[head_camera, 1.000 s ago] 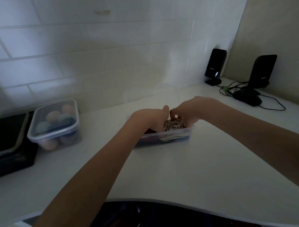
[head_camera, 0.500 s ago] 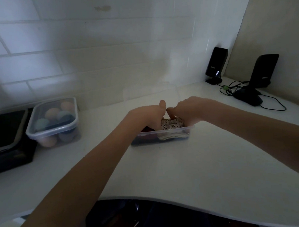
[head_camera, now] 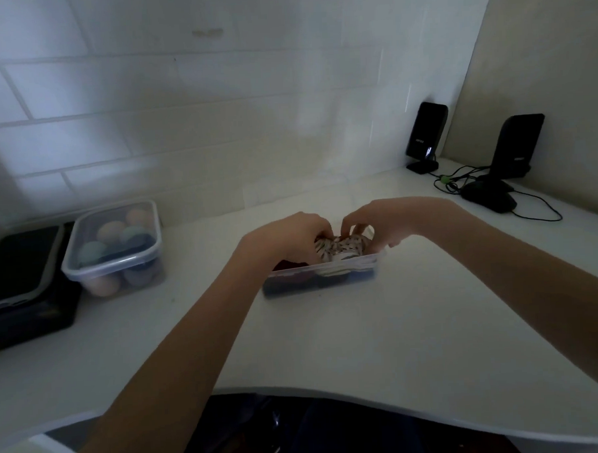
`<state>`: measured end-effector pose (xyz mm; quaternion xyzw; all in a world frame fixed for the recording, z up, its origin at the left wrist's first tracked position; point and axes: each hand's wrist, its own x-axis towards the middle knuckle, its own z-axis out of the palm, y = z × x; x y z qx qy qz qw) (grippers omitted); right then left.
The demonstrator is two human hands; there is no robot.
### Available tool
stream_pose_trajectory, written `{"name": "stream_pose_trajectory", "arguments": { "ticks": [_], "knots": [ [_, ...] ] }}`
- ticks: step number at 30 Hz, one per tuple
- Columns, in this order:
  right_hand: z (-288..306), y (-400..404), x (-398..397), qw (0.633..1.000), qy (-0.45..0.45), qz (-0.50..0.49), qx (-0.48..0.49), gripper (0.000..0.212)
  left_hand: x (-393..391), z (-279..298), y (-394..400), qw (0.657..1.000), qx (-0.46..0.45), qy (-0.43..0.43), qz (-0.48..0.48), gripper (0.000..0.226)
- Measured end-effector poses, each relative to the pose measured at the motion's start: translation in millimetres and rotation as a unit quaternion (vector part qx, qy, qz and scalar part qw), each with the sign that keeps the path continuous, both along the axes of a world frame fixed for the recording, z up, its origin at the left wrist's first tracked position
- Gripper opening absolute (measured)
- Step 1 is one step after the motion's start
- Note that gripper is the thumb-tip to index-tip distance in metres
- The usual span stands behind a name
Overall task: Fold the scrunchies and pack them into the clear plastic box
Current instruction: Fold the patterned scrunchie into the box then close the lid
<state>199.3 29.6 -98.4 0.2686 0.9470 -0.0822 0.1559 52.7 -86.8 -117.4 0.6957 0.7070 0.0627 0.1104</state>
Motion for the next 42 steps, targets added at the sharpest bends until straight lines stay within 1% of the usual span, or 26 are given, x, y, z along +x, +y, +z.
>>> {"name": "stream_pose_trajectory", "arguments": {
  "ticks": [2, 4, 6, 7, 10, 12, 14, 16, 19, 22, 25, 28, 30, 32, 33, 34, 35, 38, 40, 42],
  "knots": [
    [0.4, 0.9, 1.3, 1.0, 0.007, 0.013, 0.019, 0.048, -5.5, 5.8, -7.7, 1.0, 0.011, -0.012, 0.008, 0.051],
    [2.4, 2.2, 2.7, 1.0, 0.008, 0.012, 0.002, 0.049, -12.3, 10.8, -15.1, 0.999, 0.039, -0.015, 0.022, 0.051],
    [9.8, 3.0, 3.8, 1.0, 0.01, 0.006, -0.019, 0.05, -17.8, 13.8, -21.0, 0.997, 0.062, -0.023, 0.031, 0.046],
    [15.0, 3.4, 3.7, 1.0, 0.02, 0.006, -0.013, 0.048, -19.5, 14.6, -22.8, 0.997, 0.066, -0.032, 0.033, 0.043],
    [28.0, -0.9, -2.5, 0.994, 0.099, 0.028, 0.035, 0.04, -19.4, 12.9, -22.8, 0.996, 0.073, -0.048, 0.032, 0.03],
    [28.3, -9.0, -10.9, 0.991, 0.127, 0.047, 0.019, 0.039, -16.1, 9.4, -20.6, 0.993, 0.088, -0.062, 0.041, 0.024],
    [22.5, -16.7, -18.5, 0.993, 0.106, 0.049, -0.006, 0.043, -12.1, 5.8, -18.4, 0.99, 0.106, -0.082, 0.052, 0.022],
    [13.5, -19.6, -22.6, 0.997, 0.061, 0.049, 0.005, 0.049, -7.5, 3.2, -17.1, 0.988, 0.117, -0.087, 0.05, 0.027],
    [2.1, -19.3, -24.3, 0.999, 0.017, 0.047, 0.021, 0.054, -1.1, -0.1, -14.8, 0.993, 0.1, -0.053, 0.035, 0.043],
    [-3.6, -19.7, -26.6, 0.998, -0.006, 0.049, 0.029, 0.053, 3.1, -5.0, -8.5, 0.997, 0.069, 0.007, 0.03, 0.047],
    [-9.3, -20.9, -28.6, 0.997, -0.022, 0.058, 0.052, 0.048, 7.3, -7.7, -4.8, 0.998, 0.046, 0.023, 0.04, 0.055],
    [-12.5, -21.3, -26.1, 0.997, -0.002, 0.057, 0.05, 0.046, 8.6, -5.7, -3.3, 0.998, 0.016, 0.022, 0.052, 0.063],
    [-11.9, -19.2, -20.9, 0.999, 0.017, 0.043, 0.015, 0.047, 7.6, -5.4, -2.7, 0.998, -0.012, 0.025, 0.061, 0.063],
    [-5.3, -14.0, -12.8, 0.998, 0.046, 0.016, -0.031, 0.048, 5.9, -6.7, 0.1, 0.997, -0.029, 0.039, 0.066, 0.058],
    [-0.9, -10.6, -9.0, 0.998, 0.057, 0.01, -0.035, 0.047, 5.2, -7.8, 1.8, 0.996, -0.032, 0.046, 0.067, 0.052],
    [3.2, -6.3, -5.4, 0.998, 0.06, 0.01, -0.018, 0.045, 4.7, -8.7, 3.4, 0.996, -0.032, 0.05, 0.067, 0.046],
    [6.0, -2.1, -2.0, 0.998, 0.051, 0.013, 0.018, 0.043, 4.3, -9.3, 4.6, 0.996, -0.034, 0.05, 0.067, 0.042],
    [5.7, -2.8, 2.2, 0.99, -0.03, 0.006, 0.14, 0.043, 4.1, -9.8, 7.4, 0.996, -0.041, 0.047, 0.067, 0.044],
    [1.2, -9.7, -2.9, 0.971, -0.083, 0.056, 0.219, 0.044, 3.6, -10.2, 8.2, 0.996, -0.045, 0.044, 0.071, 0.048],
    [1.2, -16.3, -9.6, 0.944, -0.126, 0.097, 0.288, 0.043, 3.2, -10.3, 8.9, 0.995, -0.051, 0.039, 0.075, 0.058]
  ]
}}
